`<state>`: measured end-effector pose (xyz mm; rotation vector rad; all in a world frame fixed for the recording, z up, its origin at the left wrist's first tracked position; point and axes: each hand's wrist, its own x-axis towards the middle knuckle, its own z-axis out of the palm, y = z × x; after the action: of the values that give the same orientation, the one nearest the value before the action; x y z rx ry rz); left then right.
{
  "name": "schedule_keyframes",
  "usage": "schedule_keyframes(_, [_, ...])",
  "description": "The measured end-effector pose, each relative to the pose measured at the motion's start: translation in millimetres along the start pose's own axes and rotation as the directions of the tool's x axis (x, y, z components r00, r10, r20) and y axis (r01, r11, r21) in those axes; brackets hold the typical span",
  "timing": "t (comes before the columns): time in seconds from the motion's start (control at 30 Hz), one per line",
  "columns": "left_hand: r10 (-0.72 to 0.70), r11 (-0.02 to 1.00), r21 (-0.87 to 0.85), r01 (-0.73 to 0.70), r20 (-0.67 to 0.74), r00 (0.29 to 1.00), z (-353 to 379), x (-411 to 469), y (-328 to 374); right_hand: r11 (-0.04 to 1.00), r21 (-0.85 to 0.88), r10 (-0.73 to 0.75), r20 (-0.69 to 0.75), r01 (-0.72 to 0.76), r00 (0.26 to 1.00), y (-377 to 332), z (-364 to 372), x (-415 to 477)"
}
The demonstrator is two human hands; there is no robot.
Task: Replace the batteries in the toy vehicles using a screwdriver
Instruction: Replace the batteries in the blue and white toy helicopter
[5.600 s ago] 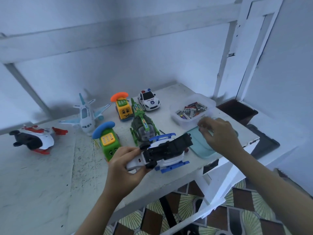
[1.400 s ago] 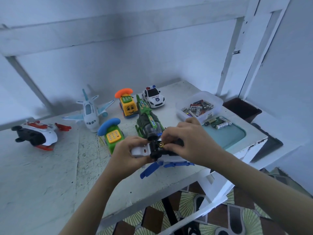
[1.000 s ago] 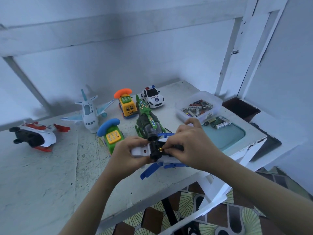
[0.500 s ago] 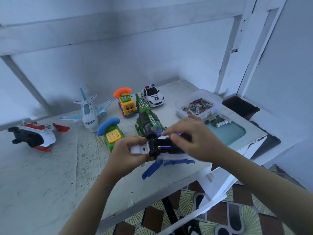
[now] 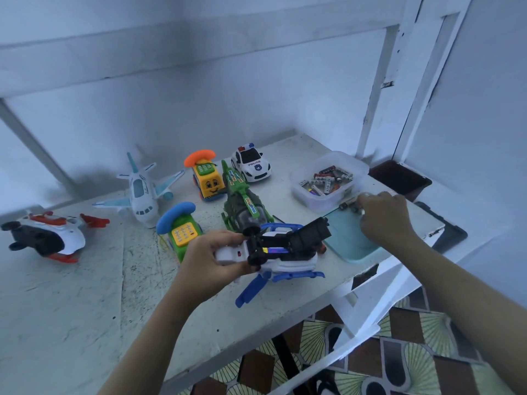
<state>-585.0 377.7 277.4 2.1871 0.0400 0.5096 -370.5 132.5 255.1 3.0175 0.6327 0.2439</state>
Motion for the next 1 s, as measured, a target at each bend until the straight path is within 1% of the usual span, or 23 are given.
schedule_keyframes(0.1, [-0.015,1.0,-0.017,0.015,-0.008,1.0,-0.3,-1.3,-1.4,0.999,-0.038,-0.043,-0.141,0.038,0.989,3.0,10.3,-0.2])
schedule_keyframes(0.2, [-0.026,1.0,-0.017,0.026,-0.009,1.0,-0.8,-3.3,-4.2,0.987,-0.13,-0.123,-0.28,0.089,0.952,6.7,14.9,-3.2])
schedule_keyframes(0.33, [-0.023,1.0,0.002,0.023,-0.008,1.0,-0.8,-6.0,-6.7,0.97,-0.204,-0.191,-0.309,0.131,0.932,10.0,11.7,-7.9])
schedule_keyframes(0.57, [-0.019,1.0,-0.019,0.018,-0.025,1.0,0.0,-10.1,-5.1,0.926,-0.306,-0.315,-0.301,0.222,0.9,16.2,13.1,-5.4])
schedule_keyframes(0.63, [-0.015,0.999,-0.035,0.014,-0.032,0.999,0.1,-10.9,-4.6,0.92,-0.312,-0.334,-0.314,0.236,0.889,18.4,13.4,-3.4])
schedule_keyframes(0.77, [0.011,1.0,-0.02,-0.012,-0.046,0.999,1.3,-13.1,-2.9,0.9,-0.305,-0.405,-0.324,0.311,0.855,16.8,11.0,-4.8])
schedule_keyframes(0.83, [0.013,0.999,-0.029,-0.014,-0.057,0.998,2.3,-14.7,-3.3,0.907,-0.274,-0.404,-0.347,0.321,0.846,10.2,7.1,-8.4])
schedule_keyframes(0.9, [0.008,0.999,-0.039,-0.011,-0.068,0.998,3.5,-16.6,-4.1,0.935,-0.169,-0.353,-0.383,0.311,0.854,0.4,1.2,-11.9])
schedule_keyframes(0.97, [0.008,0.999,-0.036,-0.011,-0.078,0.997,4.7,-18.1,-4.6,0.942,0.046,-0.282,-0.434,0.333,0.856,-11.6,-8.2,-16.7])
schedule_keyframes(1.0, [0.011,0.999,-0.033,-0.014,-0.085,0.996,5.2,-18.7,-4.8,0.919,0.166,-0.248,-0.46,0.356,0.853,-18.6,-15.9,-20.1])
